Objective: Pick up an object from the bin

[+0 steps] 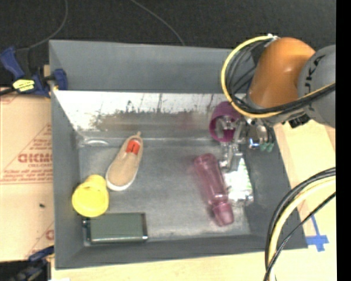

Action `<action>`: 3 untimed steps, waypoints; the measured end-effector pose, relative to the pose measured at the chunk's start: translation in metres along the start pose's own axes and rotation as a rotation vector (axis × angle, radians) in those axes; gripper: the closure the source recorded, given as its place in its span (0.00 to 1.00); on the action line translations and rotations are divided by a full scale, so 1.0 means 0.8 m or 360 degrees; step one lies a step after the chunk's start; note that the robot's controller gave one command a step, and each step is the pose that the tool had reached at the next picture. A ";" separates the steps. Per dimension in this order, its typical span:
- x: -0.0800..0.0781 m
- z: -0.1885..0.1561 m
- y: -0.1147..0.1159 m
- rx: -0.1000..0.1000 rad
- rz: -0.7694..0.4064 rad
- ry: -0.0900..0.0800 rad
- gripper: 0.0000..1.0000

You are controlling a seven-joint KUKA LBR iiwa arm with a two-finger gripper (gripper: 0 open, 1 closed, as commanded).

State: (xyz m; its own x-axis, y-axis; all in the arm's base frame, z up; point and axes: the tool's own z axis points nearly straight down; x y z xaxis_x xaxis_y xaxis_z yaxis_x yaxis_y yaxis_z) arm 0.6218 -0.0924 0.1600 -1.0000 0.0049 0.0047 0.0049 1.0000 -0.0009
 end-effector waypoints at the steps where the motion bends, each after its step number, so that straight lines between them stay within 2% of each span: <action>1: -0.002 -0.007 0.001 0.0002 -0.0004 -0.0013 0.00; 2: -0.001 0.056 0.051 0.0006 -0.0434 -0.0017 0.00; 3: 0.089 0.064 0.023 0.0000 -0.0615 -0.0009 0.00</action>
Offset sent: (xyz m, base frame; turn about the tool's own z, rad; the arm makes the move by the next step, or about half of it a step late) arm -0.0025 0.0635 -0.0727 -0.3948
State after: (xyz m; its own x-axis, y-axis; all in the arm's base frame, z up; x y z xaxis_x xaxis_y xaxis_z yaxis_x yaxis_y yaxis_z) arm 0.5506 -0.0735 0.1088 -0.9282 -0.3721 -0.0009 -0.3721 0.9282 -0.0001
